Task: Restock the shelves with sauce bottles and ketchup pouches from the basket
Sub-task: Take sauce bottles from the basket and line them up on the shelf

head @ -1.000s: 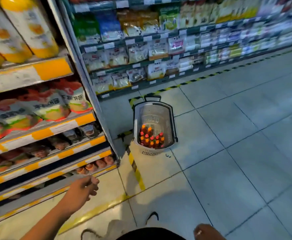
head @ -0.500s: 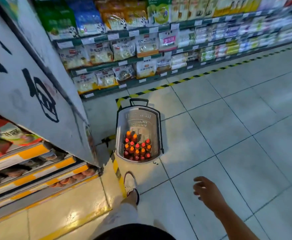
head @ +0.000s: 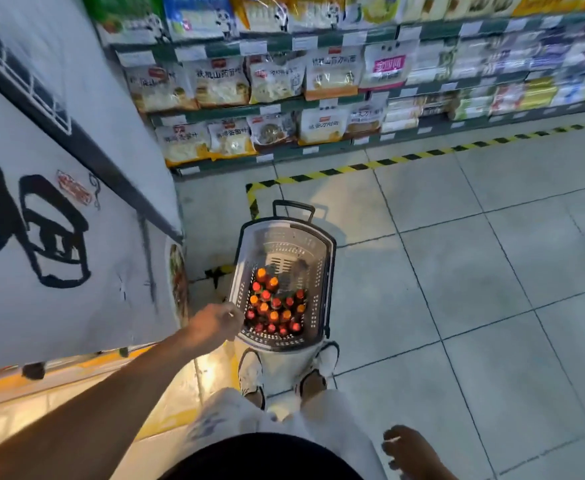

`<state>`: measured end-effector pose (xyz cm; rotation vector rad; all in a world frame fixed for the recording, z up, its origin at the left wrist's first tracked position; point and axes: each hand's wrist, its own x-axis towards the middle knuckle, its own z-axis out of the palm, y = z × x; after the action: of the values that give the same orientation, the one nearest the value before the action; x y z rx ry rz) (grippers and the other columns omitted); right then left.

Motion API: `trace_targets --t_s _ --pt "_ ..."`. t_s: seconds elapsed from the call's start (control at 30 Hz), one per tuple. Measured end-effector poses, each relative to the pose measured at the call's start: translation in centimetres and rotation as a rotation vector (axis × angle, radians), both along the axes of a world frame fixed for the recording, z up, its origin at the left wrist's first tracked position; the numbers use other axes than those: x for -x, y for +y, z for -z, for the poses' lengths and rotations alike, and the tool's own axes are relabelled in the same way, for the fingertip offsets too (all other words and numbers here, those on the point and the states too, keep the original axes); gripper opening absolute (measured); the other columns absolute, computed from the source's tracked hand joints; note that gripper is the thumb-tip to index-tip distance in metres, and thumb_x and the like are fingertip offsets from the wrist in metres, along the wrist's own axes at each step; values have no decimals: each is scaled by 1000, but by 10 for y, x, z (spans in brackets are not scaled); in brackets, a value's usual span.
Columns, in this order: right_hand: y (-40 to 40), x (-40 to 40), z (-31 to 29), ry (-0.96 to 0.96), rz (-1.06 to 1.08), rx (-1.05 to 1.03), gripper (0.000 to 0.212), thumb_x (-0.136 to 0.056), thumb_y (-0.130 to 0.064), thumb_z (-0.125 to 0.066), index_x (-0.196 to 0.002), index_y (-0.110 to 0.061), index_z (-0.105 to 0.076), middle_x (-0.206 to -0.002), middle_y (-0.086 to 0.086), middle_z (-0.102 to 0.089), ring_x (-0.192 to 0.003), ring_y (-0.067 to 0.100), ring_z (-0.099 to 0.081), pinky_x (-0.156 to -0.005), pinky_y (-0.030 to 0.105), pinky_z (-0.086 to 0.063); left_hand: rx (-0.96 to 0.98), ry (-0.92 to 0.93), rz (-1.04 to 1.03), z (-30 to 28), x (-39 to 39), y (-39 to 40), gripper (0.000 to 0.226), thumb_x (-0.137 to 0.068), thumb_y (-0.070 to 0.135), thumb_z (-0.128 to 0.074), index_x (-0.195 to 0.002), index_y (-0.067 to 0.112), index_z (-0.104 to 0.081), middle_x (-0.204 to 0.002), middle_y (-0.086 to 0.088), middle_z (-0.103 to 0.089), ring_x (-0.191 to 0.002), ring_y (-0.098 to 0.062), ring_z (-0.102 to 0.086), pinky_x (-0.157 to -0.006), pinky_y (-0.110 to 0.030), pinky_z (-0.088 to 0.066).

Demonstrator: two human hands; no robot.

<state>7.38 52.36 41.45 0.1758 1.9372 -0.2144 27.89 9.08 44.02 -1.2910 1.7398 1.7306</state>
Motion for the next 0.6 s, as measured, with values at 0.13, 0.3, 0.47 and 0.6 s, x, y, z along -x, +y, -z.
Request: trace_targets --t_s 0.13,0.3,0.47,0.6 --pt "-58 65 24 5 -292 53 9 -93 7 -58 -97 3 -65 -71 19 -65 -50 22 -55 -48 19 -38 132 16 15 14 26 -22 5 -95 20 -69 -96 16 -73 -91 -2 -75 -77 -18 -70 -73 -32 -56" --pt "-168 149 56 -16 -594 107 11 -90 -24 -68 -93 -32 -61 -97 1 -72 -84 23 -70 -67 27 -56 -21 -53 -163 52 28 -12 19 -96 -15 -56 -89 2 -61 -67 6 -70 -57 -9 -64 -50 -18 -49" --pt "-269 210 75 19 -774 215 14 -86 -26 -68 -100 -26 -69 -101 5 -73 -98 29 -71 -80 32 -53 -17 -118 -388 84 62 5 30 -97 -15 -53 -85 8 -67 -73 -11 -65 -52 -8 -62 -43 -14 -42" --pt "-332 228 112 12 -822 281 13 -87 -29 -67 -99 -23 -65 -104 10 -73 -90 30 -69 -88 43 -57 41 -223 -377 132 100 10 21 -92 12 -67 -77 27 -72 -83 -4 -75 -74 -19 -71 -65 -25 -55"
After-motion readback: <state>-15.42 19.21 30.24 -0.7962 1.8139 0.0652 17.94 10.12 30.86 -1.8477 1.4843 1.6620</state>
